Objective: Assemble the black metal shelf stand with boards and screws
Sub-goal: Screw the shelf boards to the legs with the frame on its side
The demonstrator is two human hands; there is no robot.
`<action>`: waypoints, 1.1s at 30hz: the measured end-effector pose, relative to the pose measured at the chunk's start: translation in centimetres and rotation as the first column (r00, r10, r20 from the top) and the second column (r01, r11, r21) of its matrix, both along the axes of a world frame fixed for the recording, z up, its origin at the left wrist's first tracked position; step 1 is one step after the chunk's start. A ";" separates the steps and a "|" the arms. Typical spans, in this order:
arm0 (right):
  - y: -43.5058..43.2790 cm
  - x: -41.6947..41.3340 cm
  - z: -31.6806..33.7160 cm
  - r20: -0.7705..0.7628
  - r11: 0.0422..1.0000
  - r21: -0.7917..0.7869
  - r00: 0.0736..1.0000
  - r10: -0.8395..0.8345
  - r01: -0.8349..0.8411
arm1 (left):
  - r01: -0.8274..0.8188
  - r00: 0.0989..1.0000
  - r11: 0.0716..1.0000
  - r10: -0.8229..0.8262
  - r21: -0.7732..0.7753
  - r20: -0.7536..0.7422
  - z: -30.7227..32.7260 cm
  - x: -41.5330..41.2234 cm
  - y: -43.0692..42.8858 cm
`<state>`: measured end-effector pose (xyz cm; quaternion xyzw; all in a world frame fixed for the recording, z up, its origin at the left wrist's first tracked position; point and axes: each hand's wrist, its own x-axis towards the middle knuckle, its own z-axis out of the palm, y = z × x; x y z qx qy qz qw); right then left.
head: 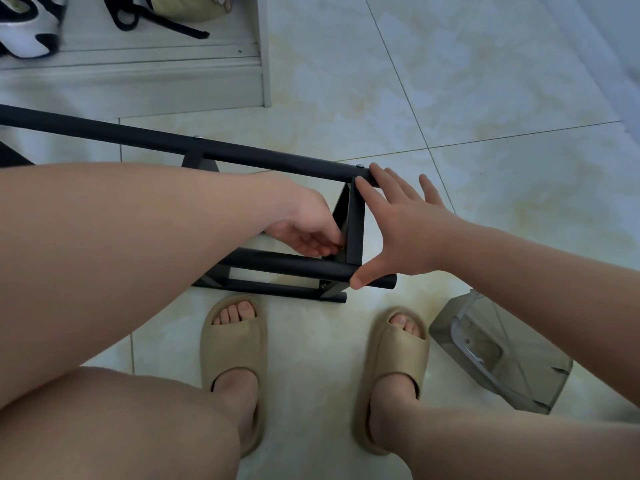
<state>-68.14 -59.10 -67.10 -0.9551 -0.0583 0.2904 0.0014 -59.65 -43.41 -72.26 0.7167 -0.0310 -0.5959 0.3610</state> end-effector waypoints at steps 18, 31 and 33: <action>0.4 0.5 0.0 0.013 1.000 0.005 1.000 0.022 -0.022 | 0.245 0.893 0.962 -0.273 -0.120 -0.358 -3.8 2.6 -1.7; 0.2 0.4 0.1 0.018 0.998 0.063 1.000 0.012 -0.013 | 0.235 0.896 0.967 -0.256 -0.102 -0.363 -3.6 2.2 -1.5; 0.2 0.4 0.0 0.018 0.998 0.063 1.000 0.014 -0.015 | 0.219 0.903 0.971 -0.238 -0.095 -0.357 -3.7 2.0 -1.5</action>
